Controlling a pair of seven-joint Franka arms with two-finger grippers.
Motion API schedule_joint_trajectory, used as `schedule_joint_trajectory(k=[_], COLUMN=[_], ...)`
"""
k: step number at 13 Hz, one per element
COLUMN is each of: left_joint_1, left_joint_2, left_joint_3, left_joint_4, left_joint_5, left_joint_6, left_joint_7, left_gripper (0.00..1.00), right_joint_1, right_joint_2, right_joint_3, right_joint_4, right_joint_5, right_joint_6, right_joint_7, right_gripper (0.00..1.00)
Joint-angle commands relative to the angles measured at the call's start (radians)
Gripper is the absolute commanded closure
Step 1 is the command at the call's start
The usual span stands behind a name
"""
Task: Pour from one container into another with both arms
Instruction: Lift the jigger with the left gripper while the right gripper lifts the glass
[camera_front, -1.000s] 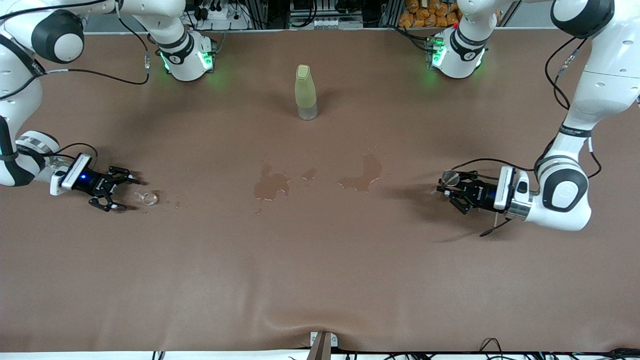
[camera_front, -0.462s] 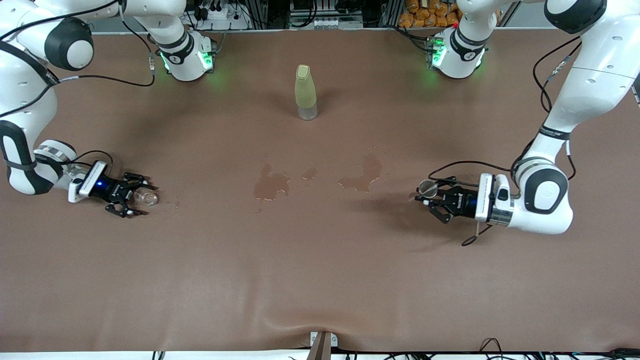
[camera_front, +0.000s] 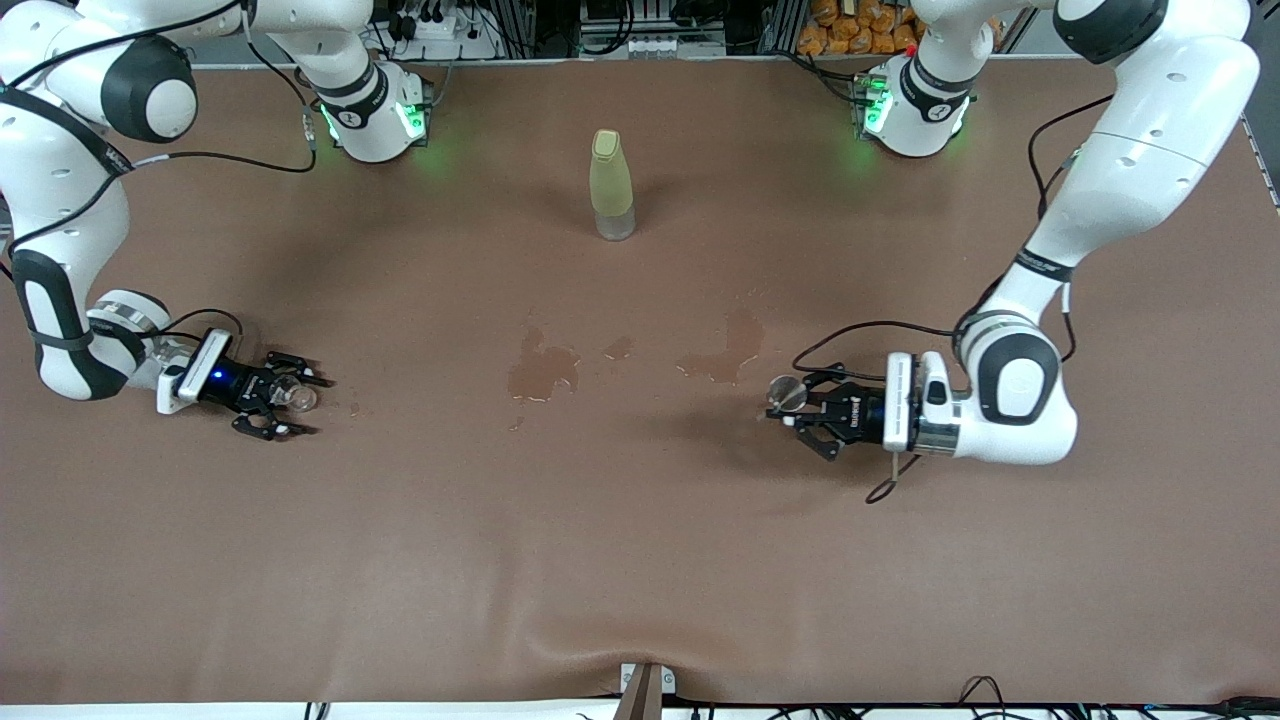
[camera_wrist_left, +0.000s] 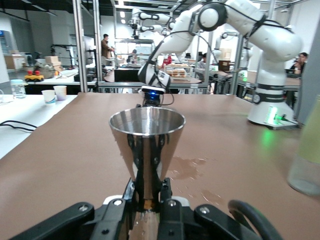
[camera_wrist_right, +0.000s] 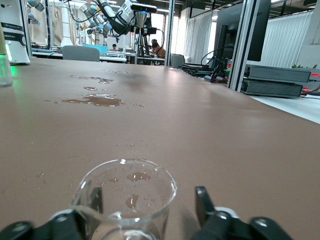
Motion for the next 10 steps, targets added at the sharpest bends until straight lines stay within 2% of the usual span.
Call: schedule_joint_trajectory(k=[1,2,4,7,10], left_joint_1=[-0.084,-0.115,-0.188,-0.263,-0.316], left_joint_2=[-0.013,-0.010,-0.002,0.004,0.013], left_joint_3=[0.004,0.004,0.009,0.012,0.012], left_joint_4=[-0.002,-0.002,-0.002,0.000,0.013], left_joint_5=[-0.096,-0.133,-0.199,-0.241,-0.285], left_joint_6=[0.085,0.117,0.168,0.257,0.320], left_joint_7=[-0.003,-0.001,-0.001,-0.007,-0.013], left_gripper=[1.00,1.00,1.00,1.00,1.00], right_joint_1=[0.000,0.000,0.001,0.009,0.031], right_joint_2=[0.017,0.015,0.015,0.001,-0.041], right_joint_3=[-0.004,-0.004,-0.004,-0.006,-0.006], right_joint_4=[-0.024,-0.024,-0.024,-0.021,-0.017], right_joint_5=[0.032,0.032,0.030,0.029,0.017], right_joint_6=[-0.004,-0.006,-0.007,-0.018,-0.067], right_joint_7=[-0.334,-0.334,-0.326,-0.285,-0.129], right_gripper=[0.62,0.77,0.97,1.00,1.00])
